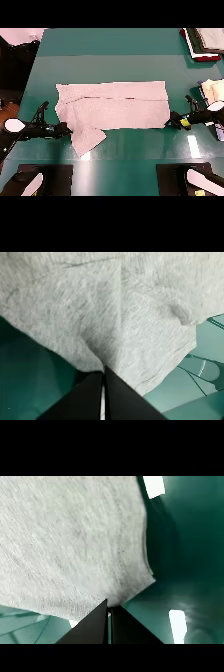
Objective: Fold the shirts.
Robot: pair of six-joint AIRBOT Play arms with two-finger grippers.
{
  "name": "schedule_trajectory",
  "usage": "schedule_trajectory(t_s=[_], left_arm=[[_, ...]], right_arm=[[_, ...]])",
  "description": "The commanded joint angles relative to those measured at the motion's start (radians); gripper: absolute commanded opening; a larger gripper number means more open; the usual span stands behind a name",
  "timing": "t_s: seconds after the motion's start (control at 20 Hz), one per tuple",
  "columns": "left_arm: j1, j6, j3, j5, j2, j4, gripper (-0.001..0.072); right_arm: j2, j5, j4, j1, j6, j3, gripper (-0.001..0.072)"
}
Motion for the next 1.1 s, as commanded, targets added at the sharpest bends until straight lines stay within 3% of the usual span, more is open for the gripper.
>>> schedule_trajectory(t_s=[0.0,0.15,0.35,0.5,0.6,0.75,1.05], left_arm=[[0.0,0.006,0.003,-0.049,0.001,0.0,0.0021],[0.0,0.034,0.031,-0.163,0.009,0.002,0.002],[0.0,0.031,0.04,-0.323,0.113,0.002,0.0019],[0.0,0.023,0.041,-0.426,0.192,-0.009,0.0021],[0.0,0.023,0.051,-0.404,0.201,-0.027,0.0021],[0.0,0.026,0.132,-0.258,0.201,-0.026,0.0021],[0.0,0.026,0.277,-0.052,0.105,0.004,0.0021]], right_arm=[[0.063,-0.023,-0.002,-0.002,-0.021,-0.002,0.0012],[0.172,0.098,-0.059,-0.041,-0.02,-0.002,0.001],[0.32,0.369,-0.163,-0.137,-0.018,-0.002,0.001],[0.427,0.396,-0.187,-0.171,0.005,-0.002,0.001],[0.454,0.37,-0.18,-0.155,0.018,-0.002,0.0009],[0.436,0.303,-0.122,-0.097,0.018,0.0,0.0009],[0.252,0.207,-0.108,0.014,0.019,0.19,0.001]])
